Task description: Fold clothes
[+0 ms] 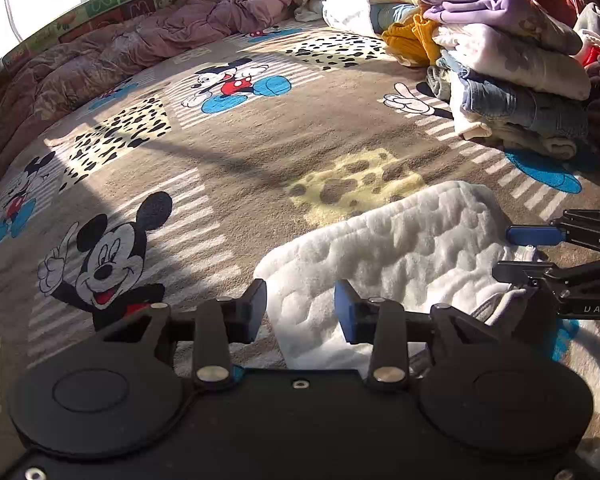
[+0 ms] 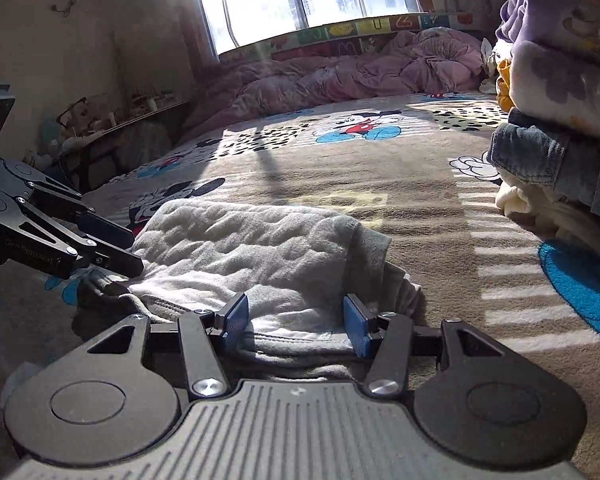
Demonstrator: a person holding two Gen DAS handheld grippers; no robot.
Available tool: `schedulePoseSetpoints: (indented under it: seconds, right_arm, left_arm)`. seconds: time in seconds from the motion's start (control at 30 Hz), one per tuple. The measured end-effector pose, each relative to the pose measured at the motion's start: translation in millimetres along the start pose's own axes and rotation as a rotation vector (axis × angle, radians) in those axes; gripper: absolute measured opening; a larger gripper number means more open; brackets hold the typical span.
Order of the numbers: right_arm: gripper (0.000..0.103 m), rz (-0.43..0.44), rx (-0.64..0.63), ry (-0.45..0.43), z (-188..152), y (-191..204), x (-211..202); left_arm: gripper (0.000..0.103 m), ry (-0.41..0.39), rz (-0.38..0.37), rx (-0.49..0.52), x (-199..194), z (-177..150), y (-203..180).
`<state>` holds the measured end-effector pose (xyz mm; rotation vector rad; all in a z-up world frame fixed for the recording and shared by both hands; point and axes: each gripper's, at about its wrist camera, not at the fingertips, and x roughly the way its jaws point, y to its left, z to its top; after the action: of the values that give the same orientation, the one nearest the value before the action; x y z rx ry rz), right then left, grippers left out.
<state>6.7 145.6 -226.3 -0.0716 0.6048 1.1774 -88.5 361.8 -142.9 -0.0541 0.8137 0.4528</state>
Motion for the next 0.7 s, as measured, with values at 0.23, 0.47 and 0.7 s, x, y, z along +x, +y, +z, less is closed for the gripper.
schedulePoseSetpoints:
  seconds: [0.23,0.47,0.7]
  right_arm:
    - [0.052,-0.042,-0.016,-0.016,3,3,-3]
    - [0.052,-0.03,-0.099,-0.056,4,20,2]
    - [0.054,0.003,-0.053,0.016,0,5,8]
  left_arm:
    - [0.034,-0.027,0.013,0.06,26,4,-19]
    - [0.033,0.082,0.006,0.125,71,-9,-45]
    - [0.035,0.109,-0.004,0.115,66,-6,-42]
